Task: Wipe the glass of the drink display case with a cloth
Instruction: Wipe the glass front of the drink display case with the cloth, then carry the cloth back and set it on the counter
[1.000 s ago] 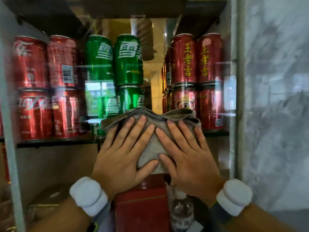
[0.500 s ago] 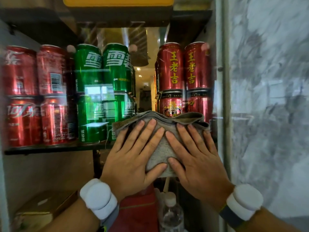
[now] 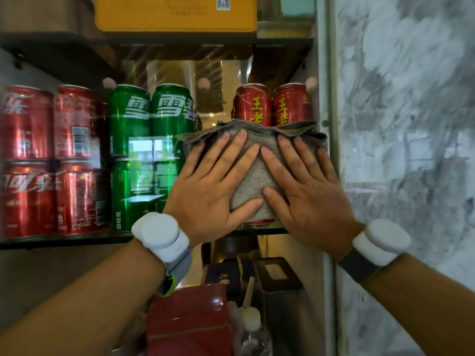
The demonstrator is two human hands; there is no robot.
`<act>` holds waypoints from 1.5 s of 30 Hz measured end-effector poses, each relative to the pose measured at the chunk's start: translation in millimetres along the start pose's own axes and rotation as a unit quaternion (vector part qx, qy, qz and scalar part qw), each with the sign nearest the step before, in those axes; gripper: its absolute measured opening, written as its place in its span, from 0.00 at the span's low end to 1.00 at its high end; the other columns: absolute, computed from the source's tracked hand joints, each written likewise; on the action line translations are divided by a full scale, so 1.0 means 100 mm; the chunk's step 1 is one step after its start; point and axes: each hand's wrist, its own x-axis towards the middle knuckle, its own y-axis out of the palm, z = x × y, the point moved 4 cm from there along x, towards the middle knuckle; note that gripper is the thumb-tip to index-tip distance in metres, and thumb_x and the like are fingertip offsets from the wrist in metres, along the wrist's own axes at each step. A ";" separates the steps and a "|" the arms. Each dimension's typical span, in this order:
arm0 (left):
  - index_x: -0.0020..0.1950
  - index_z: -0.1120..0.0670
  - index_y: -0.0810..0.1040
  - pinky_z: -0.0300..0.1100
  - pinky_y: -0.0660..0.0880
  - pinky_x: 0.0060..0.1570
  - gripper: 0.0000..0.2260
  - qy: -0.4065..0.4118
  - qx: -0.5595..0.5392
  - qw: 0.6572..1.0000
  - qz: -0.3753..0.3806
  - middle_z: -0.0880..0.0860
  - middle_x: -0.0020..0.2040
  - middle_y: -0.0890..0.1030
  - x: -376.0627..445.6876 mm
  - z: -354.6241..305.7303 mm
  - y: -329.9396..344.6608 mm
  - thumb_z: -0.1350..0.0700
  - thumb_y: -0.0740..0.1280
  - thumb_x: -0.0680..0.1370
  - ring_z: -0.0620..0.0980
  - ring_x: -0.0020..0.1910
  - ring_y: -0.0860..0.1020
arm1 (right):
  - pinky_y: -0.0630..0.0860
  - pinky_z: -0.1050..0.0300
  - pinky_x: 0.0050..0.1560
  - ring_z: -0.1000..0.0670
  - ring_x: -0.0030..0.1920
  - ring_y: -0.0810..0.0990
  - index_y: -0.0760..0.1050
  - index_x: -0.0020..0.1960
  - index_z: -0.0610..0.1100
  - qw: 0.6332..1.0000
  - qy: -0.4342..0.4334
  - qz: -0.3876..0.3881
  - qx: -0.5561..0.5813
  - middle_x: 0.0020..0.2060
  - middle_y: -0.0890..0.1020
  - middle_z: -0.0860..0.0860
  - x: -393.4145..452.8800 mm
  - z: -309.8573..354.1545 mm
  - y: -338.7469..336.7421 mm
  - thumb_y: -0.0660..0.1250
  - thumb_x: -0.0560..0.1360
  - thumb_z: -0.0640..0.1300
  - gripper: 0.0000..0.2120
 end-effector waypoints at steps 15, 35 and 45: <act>0.74 0.49 0.65 0.62 0.58 0.72 0.29 0.086 -0.078 0.993 0.026 0.56 0.77 0.60 -0.69 -0.14 0.07 0.40 0.63 0.76 0.58 0.77 0.56 | 0.45 0.37 0.75 0.45 0.78 0.44 0.45 0.78 0.53 0.987 -0.112 0.118 0.008 0.78 0.47 0.47 -0.51 0.03 0.05 0.58 0.70 0.70 0.45; 0.50 0.49 0.80 0.36 0.75 0.37 0.05 -0.259 -0.564 0.778 0.097 0.45 0.40 0.82 -0.73 -0.38 -0.42 0.58 0.67 0.78 0.42 0.39 0.79 | 0.81 0.56 0.44 0.49 0.45 0.81 0.78 0.49 0.46 0.791 0.181 0.020 0.584 0.42 0.82 0.48 -0.85 -0.16 -0.46 0.71 0.72 0.33 0.11; 0.55 0.51 0.81 0.45 0.80 0.48 0.25 -0.381 -0.713 0.557 0.190 0.52 0.52 0.84 -1.21 -0.94 -0.43 0.50 0.81 0.60 0.51 0.52 0.82 | 0.80 0.57 0.40 0.51 0.42 0.84 0.82 0.46 0.48 0.605 0.382 0.096 0.692 0.40 0.86 0.49 -1.39 -0.11 -0.38 0.66 0.76 0.49 0.07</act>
